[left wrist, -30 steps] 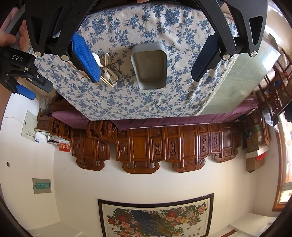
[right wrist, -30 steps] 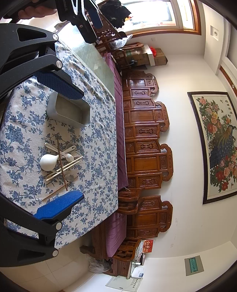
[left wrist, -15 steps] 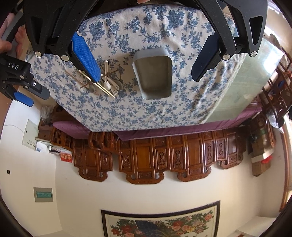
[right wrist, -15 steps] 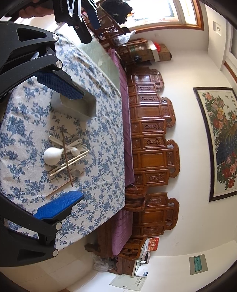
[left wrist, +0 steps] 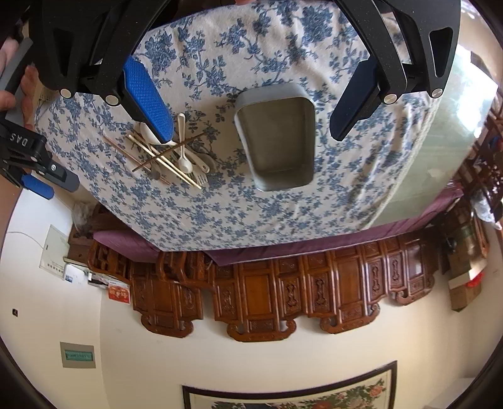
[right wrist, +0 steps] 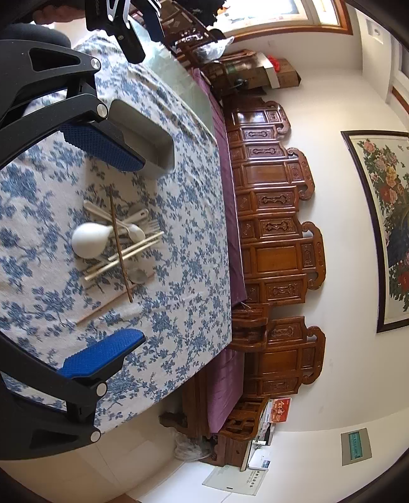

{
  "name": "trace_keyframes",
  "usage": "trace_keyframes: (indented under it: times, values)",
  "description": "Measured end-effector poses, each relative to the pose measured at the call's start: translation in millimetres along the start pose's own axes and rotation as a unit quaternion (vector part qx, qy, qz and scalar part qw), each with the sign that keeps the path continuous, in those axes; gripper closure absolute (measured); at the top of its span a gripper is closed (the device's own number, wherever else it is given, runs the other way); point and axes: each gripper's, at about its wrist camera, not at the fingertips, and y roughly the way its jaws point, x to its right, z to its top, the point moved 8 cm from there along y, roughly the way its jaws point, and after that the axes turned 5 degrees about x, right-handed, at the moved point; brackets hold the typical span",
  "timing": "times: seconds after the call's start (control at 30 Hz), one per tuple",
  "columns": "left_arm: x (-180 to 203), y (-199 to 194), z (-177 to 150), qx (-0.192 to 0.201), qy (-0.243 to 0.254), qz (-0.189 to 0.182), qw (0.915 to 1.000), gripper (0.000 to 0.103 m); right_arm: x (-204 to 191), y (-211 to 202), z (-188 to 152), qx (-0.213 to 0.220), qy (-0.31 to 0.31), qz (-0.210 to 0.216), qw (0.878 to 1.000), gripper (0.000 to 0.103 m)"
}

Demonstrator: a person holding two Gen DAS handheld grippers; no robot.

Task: Organize utensils
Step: 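Reach into the utensil pile and grasp a wooden chopstick with the left tool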

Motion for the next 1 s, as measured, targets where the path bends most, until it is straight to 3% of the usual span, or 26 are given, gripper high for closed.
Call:
trace_keyframes:
  times: [0.23, 0.57, 0.67, 0.87, 1.0]
  values:
    - [13, 36, 1, -0.019, 0.011, -0.034, 0.9992, 0.007, 22, 37, 0, -0.004, -0.016, -0.018, 1.000, 0.003]
    - [33, 85, -3, -0.043, 0.034, -0.075, 0.9957, 0.009, 62, 101, -26, -0.053, 0.001, -0.022, 0.998, 0.003]
    - [44, 100, -9, -0.052, 0.045, -0.086, 0.9939, 0.015, 69, 116, -40, -0.065, 0.008, -0.017, 0.998, 0.003]
    - [63, 127, -17, -0.086, 0.064, -0.106, 0.9886, 0.036, 76, 142, -78, -0.110, 0.005, -0.010, 0.994, 0.015]
    - [78, 150, -20, -0.109, 0.073, -0.123, 0.9837, 0.048, 82, 147, -83, -0.120, 0.014, -0.011, 0.993, 0.017]
